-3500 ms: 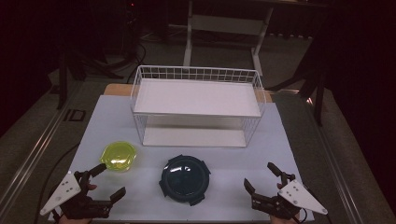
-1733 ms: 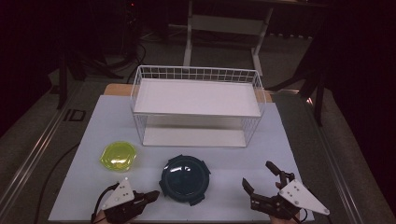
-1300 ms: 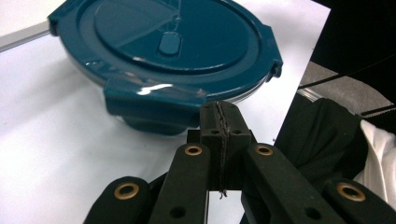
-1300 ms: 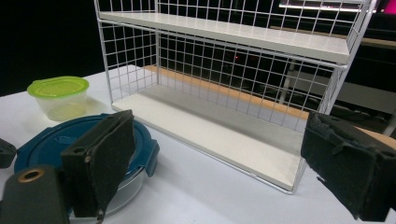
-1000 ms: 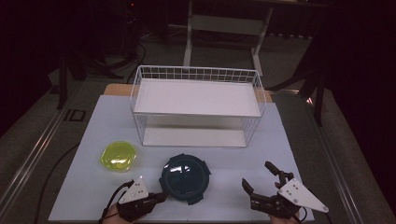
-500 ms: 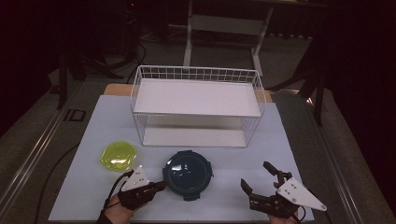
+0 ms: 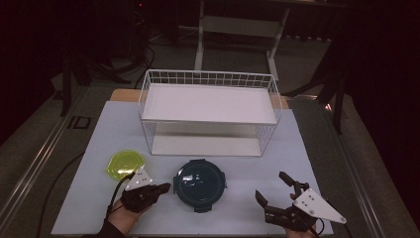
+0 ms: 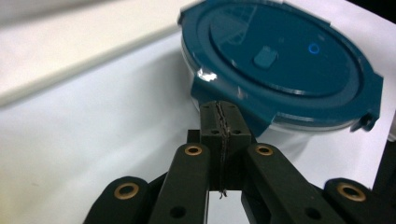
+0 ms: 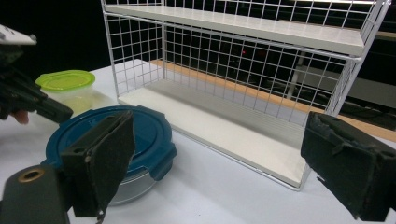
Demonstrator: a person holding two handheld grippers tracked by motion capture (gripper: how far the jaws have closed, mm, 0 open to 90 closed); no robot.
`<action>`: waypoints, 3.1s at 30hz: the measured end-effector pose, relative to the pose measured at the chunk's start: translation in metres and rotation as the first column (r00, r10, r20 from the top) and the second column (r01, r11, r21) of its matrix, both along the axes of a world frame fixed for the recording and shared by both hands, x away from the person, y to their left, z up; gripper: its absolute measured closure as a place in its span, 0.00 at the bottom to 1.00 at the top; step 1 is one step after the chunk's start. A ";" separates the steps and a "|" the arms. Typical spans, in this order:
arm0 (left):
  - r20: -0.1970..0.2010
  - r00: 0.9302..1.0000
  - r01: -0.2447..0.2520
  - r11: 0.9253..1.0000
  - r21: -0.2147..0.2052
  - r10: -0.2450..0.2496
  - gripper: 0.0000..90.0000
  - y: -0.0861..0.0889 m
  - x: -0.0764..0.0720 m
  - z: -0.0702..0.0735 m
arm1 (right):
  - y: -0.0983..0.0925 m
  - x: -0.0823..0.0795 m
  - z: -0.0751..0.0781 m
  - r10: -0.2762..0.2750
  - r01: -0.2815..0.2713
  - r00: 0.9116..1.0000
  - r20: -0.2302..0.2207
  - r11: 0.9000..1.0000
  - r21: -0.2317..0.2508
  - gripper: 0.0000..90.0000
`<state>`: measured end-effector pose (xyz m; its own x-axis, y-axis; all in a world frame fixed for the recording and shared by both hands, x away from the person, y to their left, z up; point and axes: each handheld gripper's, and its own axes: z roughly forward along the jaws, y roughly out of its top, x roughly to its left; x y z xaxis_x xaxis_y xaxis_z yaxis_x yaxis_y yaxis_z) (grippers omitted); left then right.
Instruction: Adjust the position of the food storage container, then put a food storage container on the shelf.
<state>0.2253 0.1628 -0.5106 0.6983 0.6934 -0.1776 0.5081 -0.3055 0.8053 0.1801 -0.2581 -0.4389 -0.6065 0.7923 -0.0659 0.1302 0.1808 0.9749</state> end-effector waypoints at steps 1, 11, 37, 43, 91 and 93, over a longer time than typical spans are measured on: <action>0.000 1.000 0.000 1.000 0.000 0.000 0.99 0.000 0.000 0.000 | 0.000 0.000 0.000 0.000 0.000 1.000 0.000 1.000 0.000 0.11; -0.025 1.000 -0.005 1.000 0.001 0.005 0.99 -0.008 0.008 0.001 | 0.002 0.000 -0.001 0.012 -0.012 1.000 -0.004 1.000 -0.012 0.11; -0.021 0.998 0.056 0.998 0.003 -0.056 0.99 -0.063 0.024 0.001 | 0.004 0.004 -0.005 0.045 -0.046 0.999 -0.030 0.999 -0.026 0.11; -0.016 0.997 0.079 0.997 0.004 -0.079 0.99 -0.066 0.025 0.001 | 0.004 0.005 -0.005 0.045 -0.046 0.998 -0.033 0.999 -0.027 0.11; -0.072 0.993 0.074 0.965 -0.252 -0.095 0.00 -0.055 0.039 0.052 | 0.004 0.036 0.000 -0.003 -0.009 0.985 -0.171 0.998 -0.070 0.11; -0.088 0.992 0.060 0.967 -0.249 -0.085 0.00 -0.056 0.043 0.047 | 0.002 0.039 -0.001 -0.005 -0.004 0.980 -0.198 0.999 -0.045 0.11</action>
